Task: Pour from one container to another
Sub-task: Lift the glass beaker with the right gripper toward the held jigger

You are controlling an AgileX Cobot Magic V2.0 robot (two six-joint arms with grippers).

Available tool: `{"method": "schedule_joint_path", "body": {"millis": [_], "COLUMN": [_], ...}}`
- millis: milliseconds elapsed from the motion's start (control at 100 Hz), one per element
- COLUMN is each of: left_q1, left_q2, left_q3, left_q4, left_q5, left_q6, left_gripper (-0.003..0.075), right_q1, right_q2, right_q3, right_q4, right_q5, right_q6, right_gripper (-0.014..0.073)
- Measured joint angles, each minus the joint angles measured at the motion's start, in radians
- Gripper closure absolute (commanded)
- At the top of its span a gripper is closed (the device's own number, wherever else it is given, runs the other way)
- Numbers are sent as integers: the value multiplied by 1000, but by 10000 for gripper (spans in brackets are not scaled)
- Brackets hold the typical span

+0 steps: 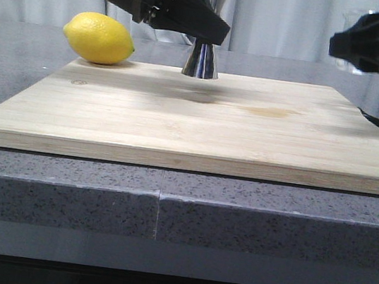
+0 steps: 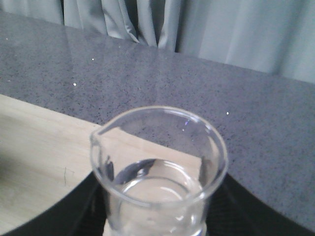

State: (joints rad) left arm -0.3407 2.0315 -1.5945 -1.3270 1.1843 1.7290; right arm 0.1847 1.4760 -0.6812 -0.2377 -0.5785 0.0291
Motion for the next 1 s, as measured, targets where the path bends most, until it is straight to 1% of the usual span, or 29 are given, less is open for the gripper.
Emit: {"method": "schedule_joint_path", "body": {"millis": [300, 480, 1000], "left_q1": [0, 0, 0], "left_q2": [0, 0, 0], "left_q3": [0, 0, 0], "left_q4": [0, 0, 0], "left_q5": [0, 0, 0], "left_q6": [0, 0, 0], "left_gripper": [669, 669, 669], "right_q1": [3, 35, 101], "right_q2": [-41, -42, -42], "right_q3": [-91, -148, -240], "right_q4": [-36, -58, -88], "right_q5": [103, 153, 221], "right_q6": [0, 0, 0], "right_gripper": [319, 319, 325]}}
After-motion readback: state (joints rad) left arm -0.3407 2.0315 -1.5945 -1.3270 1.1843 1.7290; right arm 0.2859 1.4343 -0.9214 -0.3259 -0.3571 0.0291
